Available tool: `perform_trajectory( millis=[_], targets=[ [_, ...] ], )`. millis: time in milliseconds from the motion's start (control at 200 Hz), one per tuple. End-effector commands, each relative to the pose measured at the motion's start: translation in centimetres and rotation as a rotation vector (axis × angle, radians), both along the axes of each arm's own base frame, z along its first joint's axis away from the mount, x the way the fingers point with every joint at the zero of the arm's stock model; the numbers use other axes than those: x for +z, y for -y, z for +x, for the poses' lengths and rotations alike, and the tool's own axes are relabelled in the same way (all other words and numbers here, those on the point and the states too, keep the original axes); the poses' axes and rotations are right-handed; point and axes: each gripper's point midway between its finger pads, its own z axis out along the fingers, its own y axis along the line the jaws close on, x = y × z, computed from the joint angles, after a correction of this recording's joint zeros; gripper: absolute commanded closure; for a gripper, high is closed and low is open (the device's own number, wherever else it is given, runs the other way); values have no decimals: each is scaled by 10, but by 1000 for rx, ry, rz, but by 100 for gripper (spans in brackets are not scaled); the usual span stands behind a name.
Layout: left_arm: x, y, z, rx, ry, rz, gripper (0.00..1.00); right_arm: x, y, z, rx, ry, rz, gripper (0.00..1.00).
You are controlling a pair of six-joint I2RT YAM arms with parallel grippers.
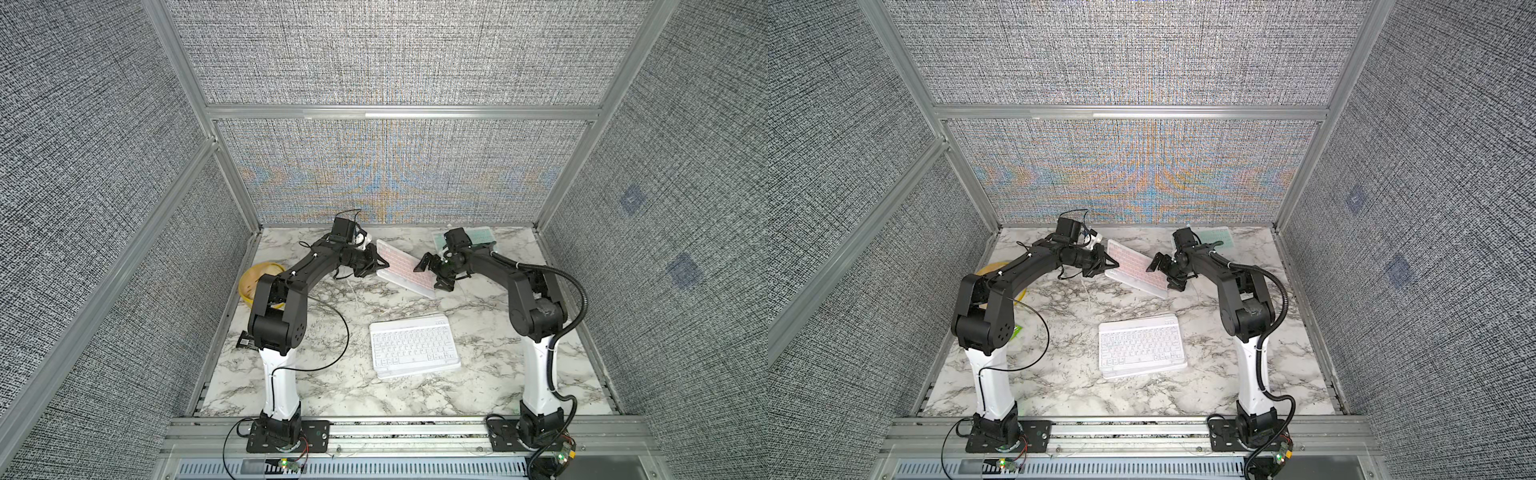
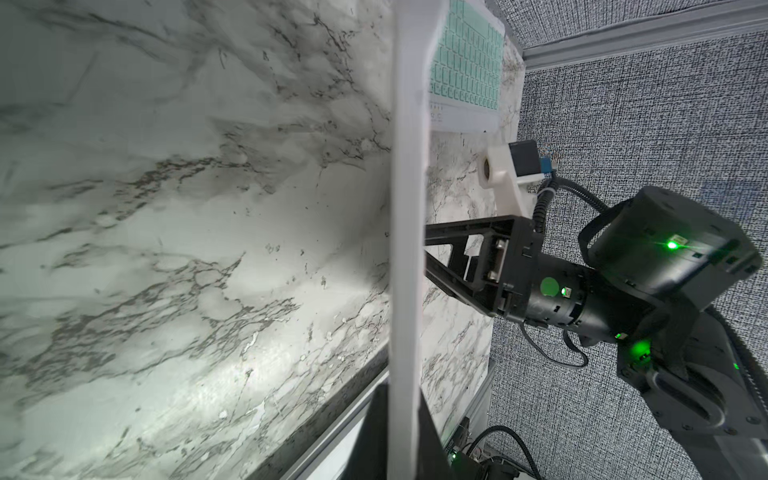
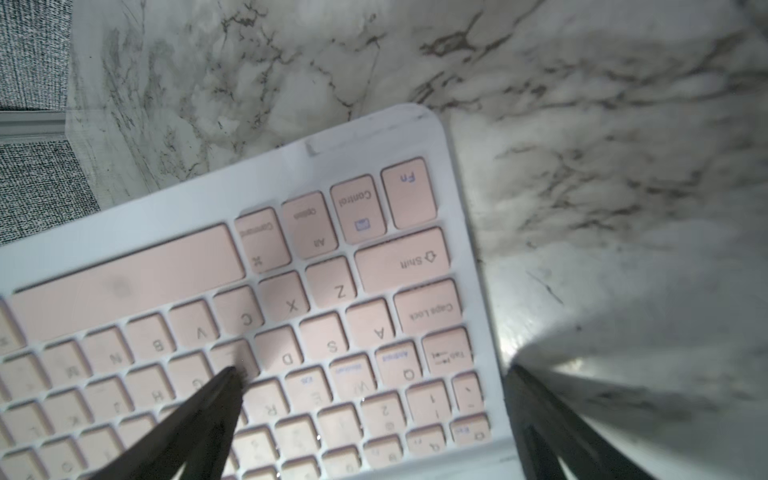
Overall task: Stack the numeric keypads
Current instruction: Pick up the numeric keypad from the center of the board.
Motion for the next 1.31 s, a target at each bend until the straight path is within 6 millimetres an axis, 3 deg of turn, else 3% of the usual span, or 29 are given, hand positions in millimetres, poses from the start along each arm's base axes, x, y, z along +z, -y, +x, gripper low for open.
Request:
perform_trajectory(
  millis=[0,145,165,350,465,605,845,1020,1255,1300],
  targets=[
    [11,1,-5,-28,23,-24,92,4,2,-6,-33,-9,-22,1],
    [11,2,-12,-42,4,-59,96,36,4,-2,-58,79,-23,1],
    [24,1,-14,-45,28,-74,96,42,5,-2,-61,96,-25,1],
    [53,-3,-23,-2,40,-175,97,100,18,-10,-75,240,-35,1],
    [68,-8,-35,36,60,-200,98,118,25,-24,-65,273,-38,1],
    [60,-18,-63,69,13,-192,100,131,34,-48,-11,287,-71,1],
    [47,-36,-128,199,-10,-195,100,129,46,-114,100,221,-81,1],
    [47,-29,-174,222,31,-181,100,116,53,-151,126,193,-74,1],
    [39,-17,-207,197,48,-176,100,93,46,-176,163,152,-40,1],
    [38,-12,-209,186,52,-178,100,80,47,-185,166,120,-44,1]
  ],
)
